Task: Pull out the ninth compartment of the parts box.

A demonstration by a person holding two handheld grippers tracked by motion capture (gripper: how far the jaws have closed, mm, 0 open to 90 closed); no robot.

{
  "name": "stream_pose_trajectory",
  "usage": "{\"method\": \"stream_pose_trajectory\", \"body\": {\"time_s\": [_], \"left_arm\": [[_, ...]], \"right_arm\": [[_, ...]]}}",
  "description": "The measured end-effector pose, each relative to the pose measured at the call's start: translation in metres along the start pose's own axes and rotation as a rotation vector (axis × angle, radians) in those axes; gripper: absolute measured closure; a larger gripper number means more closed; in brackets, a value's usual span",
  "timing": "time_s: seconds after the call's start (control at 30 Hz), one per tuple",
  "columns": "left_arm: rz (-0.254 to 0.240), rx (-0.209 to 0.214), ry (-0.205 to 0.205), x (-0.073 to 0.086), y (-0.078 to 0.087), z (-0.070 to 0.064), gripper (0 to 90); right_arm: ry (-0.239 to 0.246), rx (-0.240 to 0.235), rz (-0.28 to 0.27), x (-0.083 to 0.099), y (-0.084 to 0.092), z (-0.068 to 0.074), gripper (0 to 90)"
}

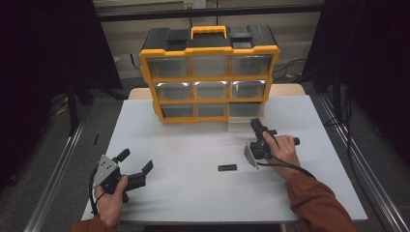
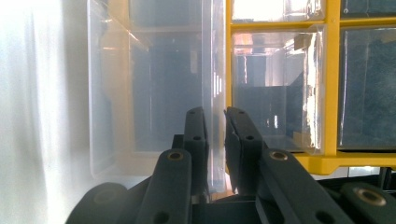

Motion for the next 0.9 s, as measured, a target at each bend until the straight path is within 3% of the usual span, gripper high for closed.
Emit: {"method": "stream_pose_trajectory", "body": {"time_s": [0.9], "left_arm": [[0.0, 0.006, -0.001, -0.0001, -0.0008, -0.0005, 2.6]], "right_arm": [[-0.013, -0.026, -0.005, -0.0003, 0.0094, -0.0014, 79.5]]}}
Point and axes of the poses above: each handheld gripper's, and its own axes: y roughly backward along the jaws, x roughly out of its underside, z roughly to its left, the point moved 6 cm from there along -y, roughly forward along the jaws, and after that the axes turned 15 degrees about x, right-handed, at the moved point
